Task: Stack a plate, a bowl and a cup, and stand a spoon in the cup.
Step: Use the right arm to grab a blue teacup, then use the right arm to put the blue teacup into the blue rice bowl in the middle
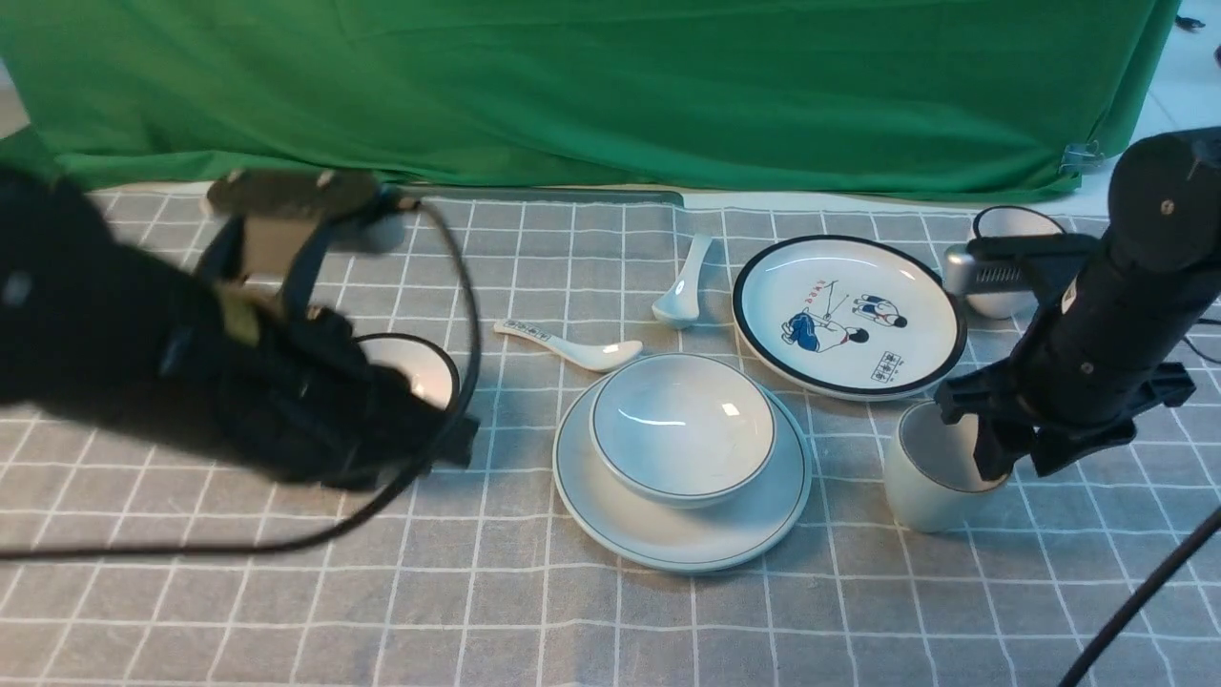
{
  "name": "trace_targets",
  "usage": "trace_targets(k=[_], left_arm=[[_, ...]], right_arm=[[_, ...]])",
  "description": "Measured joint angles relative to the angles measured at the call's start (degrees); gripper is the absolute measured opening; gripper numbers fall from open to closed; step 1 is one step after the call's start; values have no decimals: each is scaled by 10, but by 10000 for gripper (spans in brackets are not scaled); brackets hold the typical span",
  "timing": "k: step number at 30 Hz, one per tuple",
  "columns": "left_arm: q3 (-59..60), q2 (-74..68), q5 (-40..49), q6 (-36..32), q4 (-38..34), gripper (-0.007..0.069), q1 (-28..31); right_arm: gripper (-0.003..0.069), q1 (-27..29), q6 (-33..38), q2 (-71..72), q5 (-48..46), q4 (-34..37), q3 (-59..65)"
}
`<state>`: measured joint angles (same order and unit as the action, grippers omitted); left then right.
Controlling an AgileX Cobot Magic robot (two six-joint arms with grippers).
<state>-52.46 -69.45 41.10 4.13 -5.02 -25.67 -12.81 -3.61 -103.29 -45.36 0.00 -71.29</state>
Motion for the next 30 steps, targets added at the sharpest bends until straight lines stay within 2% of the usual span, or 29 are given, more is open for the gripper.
trace_targets(k=[1, 2, 4, 8, 12, 18, 21, 30], left_arm=[[15, 8, -6, 4, 1, 4, 0], [35, 25, -18, 13, 4, 4, 0], [56, 45, -27, 21, 7, 6, 0], [70, 68, -26, 24, 9, 7, 0], [72, 76, -23, 26, 9, 8, 0], [72, 78, -22, 35, 11, 8, 0], [72, 78, -22, 35, 11, 8, 0], [72, 78, -22, 35, 11, 8, 0]], right_arm=[[232, 0, 1, -3, 2, 0, 0], [125, 0, 5, -7, 4, 0, -2], [82, 0, 12, -7, 2, 12, -13], [83, -1, 16, -1, -19, 19, -51], [83, -24, 24, 9, -43, 27, -114], [83, -118, 30, -40, -92, 44, -263], [83, -141, 30, -85, -118, 44, -307], [88, -168, 17, -165, -132, 44, -339]])
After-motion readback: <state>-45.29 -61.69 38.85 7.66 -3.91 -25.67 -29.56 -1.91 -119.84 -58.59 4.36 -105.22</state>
